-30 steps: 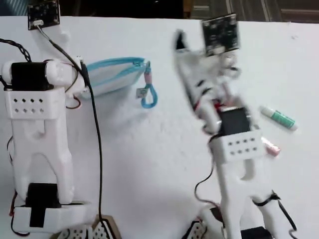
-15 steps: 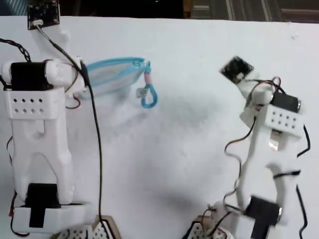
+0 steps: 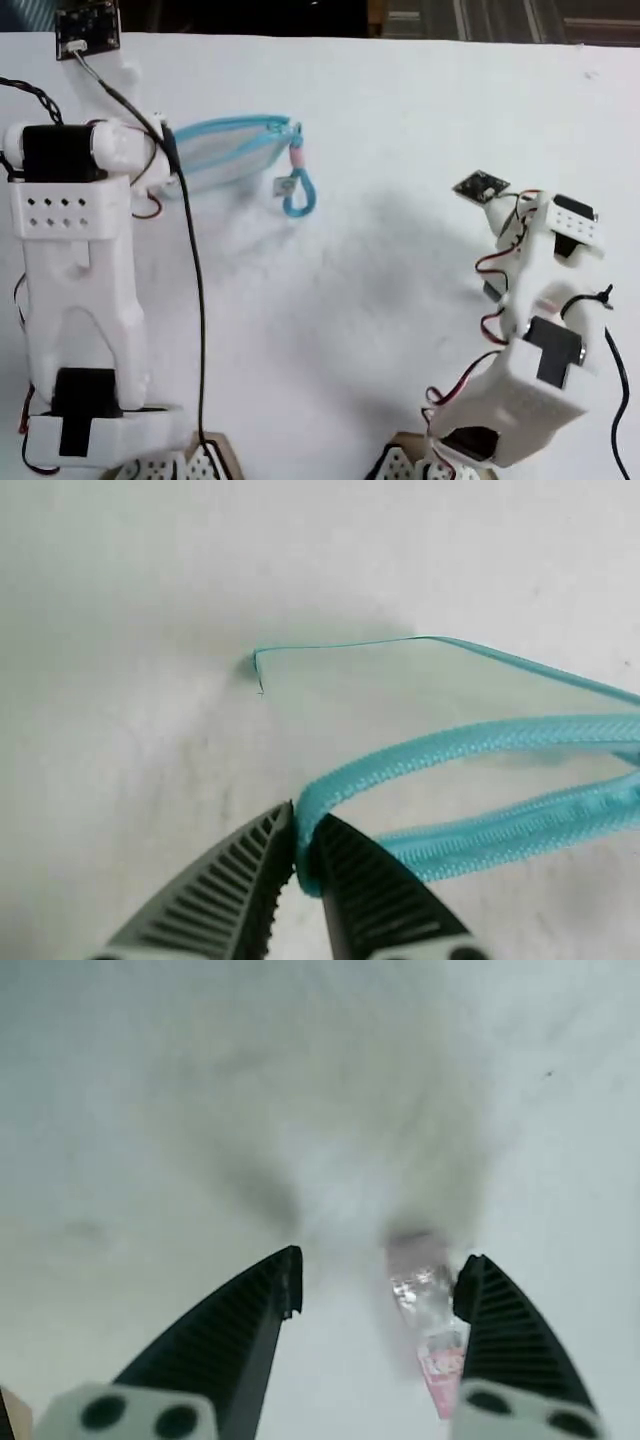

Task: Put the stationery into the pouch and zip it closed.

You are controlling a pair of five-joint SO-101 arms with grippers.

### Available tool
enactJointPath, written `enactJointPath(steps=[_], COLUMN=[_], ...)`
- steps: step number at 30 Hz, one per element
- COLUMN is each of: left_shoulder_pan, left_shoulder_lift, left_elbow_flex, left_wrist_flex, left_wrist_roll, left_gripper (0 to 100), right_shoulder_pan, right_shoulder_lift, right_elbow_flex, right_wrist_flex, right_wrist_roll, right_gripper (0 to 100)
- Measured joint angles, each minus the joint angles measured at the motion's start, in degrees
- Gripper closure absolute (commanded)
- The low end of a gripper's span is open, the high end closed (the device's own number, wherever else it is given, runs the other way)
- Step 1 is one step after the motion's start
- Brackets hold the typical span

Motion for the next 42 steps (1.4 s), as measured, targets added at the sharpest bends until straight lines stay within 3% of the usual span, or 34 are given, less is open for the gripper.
enactJointPath(steps=[8, 14, 16, 24, 28, 33, 42], left_shoulder_pan=[0.0, 0.0, 0.0, 0.0, 0.0, 0.0, 0.0], left_shoulder_lift=[0.0, 0.0, 0.0, 0.18, 0.18, 0.18, 0.18], left_elbow_flex=[0.0, 0.0, 0.0, 0.0, 0.0, 0.0, 0.0], left_wrist_flex=[0.0, 0.0, 0.0, 0.0, 0.0, 0.0, 0.0], left_wrist_roll=[0.0, 0.0, 0.0, 0.0, 0.0, 0.0, 0.0], left_gripper=[98, 98, 98, 98, 98, 98, 98], right_shoulder_pan=[1.58, 3.43, 4.4, 4.75, 3.25, -3.78, -24.88], right_shoulder_lift=[4.84, 6.95, 7.21, 4.48, -1.41, -14.15, -39.82], right_elbow_flex=[0.0, -0.35, -1.05, -1.14, -1.05, -1.05, -1.05], right_wrist_flex=[-6.59, -11.43, -13.63, -15.56, -16.18, -15.47, -18.64], right_wrist_roll=[0.18, 3.52, 4.31, 3.34, -5.19, -22.24, -65.05], right_gripper=[76.5, 99.3, 94.8, 98.1, 98.1, 98.1, 98.1])
